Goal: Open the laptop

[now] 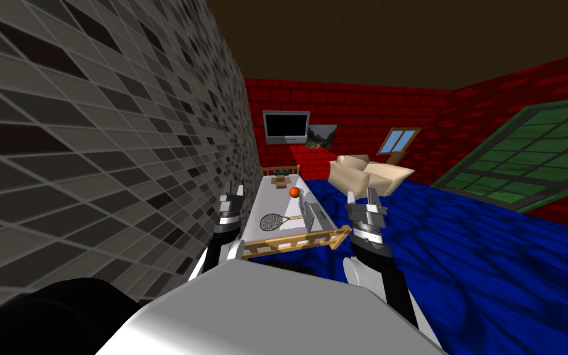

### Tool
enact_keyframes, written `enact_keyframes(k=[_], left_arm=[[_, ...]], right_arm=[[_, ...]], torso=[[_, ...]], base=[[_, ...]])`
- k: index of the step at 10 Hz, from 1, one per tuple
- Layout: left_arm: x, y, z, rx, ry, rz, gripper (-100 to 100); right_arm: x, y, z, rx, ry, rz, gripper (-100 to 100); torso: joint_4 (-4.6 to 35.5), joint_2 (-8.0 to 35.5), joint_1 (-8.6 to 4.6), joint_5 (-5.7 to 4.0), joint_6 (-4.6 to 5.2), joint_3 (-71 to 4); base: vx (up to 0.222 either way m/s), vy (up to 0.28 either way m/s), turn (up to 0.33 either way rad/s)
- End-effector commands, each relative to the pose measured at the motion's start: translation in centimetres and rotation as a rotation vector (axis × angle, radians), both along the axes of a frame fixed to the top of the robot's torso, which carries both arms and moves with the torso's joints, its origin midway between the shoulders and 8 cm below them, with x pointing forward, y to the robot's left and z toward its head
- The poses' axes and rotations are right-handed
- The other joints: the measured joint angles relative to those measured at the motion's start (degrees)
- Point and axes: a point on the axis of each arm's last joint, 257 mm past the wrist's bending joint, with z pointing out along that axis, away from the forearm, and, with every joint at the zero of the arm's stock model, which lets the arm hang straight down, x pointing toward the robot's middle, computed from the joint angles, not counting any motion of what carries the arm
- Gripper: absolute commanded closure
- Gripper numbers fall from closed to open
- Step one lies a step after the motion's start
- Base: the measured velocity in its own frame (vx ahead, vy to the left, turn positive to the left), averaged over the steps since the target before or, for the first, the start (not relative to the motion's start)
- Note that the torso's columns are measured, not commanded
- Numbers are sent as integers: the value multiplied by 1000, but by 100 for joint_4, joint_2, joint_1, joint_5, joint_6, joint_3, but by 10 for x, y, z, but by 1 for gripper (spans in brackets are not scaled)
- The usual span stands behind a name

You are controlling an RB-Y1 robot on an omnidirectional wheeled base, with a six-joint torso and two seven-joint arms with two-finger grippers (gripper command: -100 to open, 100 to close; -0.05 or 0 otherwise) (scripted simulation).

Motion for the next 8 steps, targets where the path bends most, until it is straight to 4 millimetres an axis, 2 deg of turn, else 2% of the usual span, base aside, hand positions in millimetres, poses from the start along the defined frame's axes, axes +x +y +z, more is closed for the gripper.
enact_keyframes(k=[1, 8], left_arm=[[0, 0, 0, 0, 0, 0, 0], [0, 0, 0, 0, 0, 0, 0]], right_arm=[[0, 0, 0, 0, 0, 0, 0], [0, 0, 0, 0, 0, 0, 0]], torso=[[235, 232, 0, 0, 0, -467], [3114, 3116, 0, 0, 0, -6227]], base=[[0, 0, 0], [0, 0, 0]])
